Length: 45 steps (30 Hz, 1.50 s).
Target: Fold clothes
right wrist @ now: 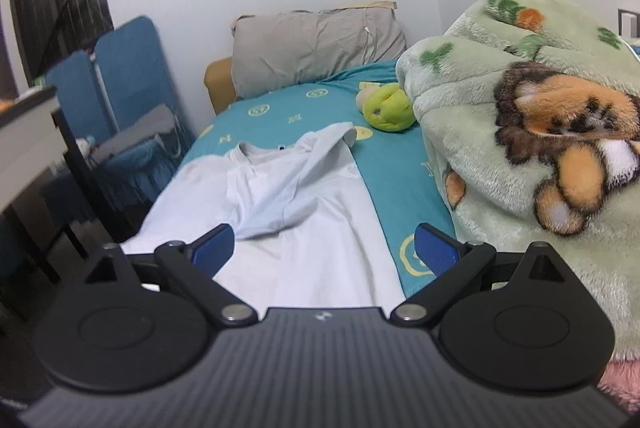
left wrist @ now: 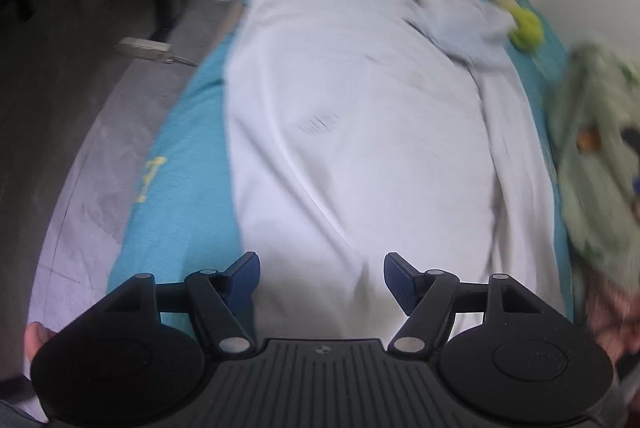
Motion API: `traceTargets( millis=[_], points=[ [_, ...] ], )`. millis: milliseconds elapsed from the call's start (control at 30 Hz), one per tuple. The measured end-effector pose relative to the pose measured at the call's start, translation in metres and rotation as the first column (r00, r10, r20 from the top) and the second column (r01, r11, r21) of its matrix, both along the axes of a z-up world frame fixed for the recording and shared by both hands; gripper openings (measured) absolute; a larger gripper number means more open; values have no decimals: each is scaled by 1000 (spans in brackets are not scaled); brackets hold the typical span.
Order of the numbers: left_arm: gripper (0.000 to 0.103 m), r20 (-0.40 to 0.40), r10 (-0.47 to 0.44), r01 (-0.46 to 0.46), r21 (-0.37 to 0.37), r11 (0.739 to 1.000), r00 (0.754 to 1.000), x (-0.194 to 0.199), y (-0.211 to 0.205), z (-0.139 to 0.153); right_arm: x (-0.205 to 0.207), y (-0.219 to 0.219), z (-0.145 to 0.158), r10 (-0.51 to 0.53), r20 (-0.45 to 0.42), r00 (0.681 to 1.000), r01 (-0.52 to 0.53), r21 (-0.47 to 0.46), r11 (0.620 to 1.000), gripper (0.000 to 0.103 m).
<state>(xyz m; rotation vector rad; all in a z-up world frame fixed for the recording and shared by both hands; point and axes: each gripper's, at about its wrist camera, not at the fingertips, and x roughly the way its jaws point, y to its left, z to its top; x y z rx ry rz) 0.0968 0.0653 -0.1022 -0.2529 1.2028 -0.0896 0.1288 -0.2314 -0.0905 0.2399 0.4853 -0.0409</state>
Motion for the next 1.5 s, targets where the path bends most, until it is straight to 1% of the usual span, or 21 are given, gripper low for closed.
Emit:
traceTargets(
  millis=[67,100,133,167,233,333,400,500,600,667,767,800,833,867,933,1033,1167,1267,1333,1400,1500],
  points=[
    [69,-39,-47,49,63,997,998,-3,-8,-8,2,5,-4,9,-15,1000,-10,-17,1000,98],
    [64,-57,-61,66,89,994,997,-5,-10,-12,2,7,-6,13,-23,1000,-14,-26,1000,98],
    [53,-70,-62,70,107,992,996,-7,-8,-15,2,9,-8,17,-31,999,-18,-38,999,98],
    [45,-82,-62,72,116,991,995,-9,-6,-17,3,11,-9,20,-39,999,-22,-49,999,98],
    [6,-98,-67,78,108,991,993,-9,2,-16,3,14,-12,27,-52,998,-30,-62,998,98],
    [4,-115,-81,94,109,990,990,-7,13,-6,3,17,-13,38,-56,998,-41,-59,997,98],
    [4,-141,-67,87,135,987,988,-7,23,3,3,19,-12,40,-54,998,-43,-57,997,98],
    [4,-181,-27,71,237,969,983,-7,40,13,5,19,-12,45,-56,997,-48,-46,998,98],
    [6,-197,23,36,290,956,980,-7,48,19,8,21,-12,57,-59,997,-60,-36,998,98],
    [17,-152,30,19,312,950,988,-9,46,28,9,22,-12,67,-59,996,-69,-33,997,98],
    [46,-6,-20,21,351,936,1000,-14,30,52,6,27,-11,85,-55,995,-87,-38,995,98],
    [60,48,-45,25,355,934,998,-14,22,60,5,28,-10,92,-51,994,-94,-37,995,98],
    [67,99,-63,24,351,936,993,-14,14,69,5,28,-9,100,-47,994,-101,-34,994,98],
    [70,144,-72,20,337,941,987,-13,8,77,4,29,-8,107,-42,993,-109,-32,994,98],
    [80,229,-75,5,292,956,971,-10,-6,94,3,31,-5,121,-30,992,-122,-29,992,98],
    [85,347,-71,-9,223,975,935,-1,-25,116,-1,34,-1,135,-13,991,-136,-41,990,98],
    [100,490,-81,-35,224,974,868,13,-50,129,-6,35,0,153,8,988,-153,-45,987,98],
    [103,551,-95,-24,204,979,829,18,-58,128,-10,38,2,170,35,985,-168,-57,984,98],
    [103,564,-89,-7,165,986,821,21,-53,117,-12,42,2,187,47,981,-184,-70,980,98],
    [103,555,-92,12,147,989,826,24,-43,99,-7,49,2,222,39,974,-218,-87,972,98],
    [103,555,-105,8,174,985,825,23,-25,84,12,65,5,292,6,956,-289,-126,949,98]
  ],
)
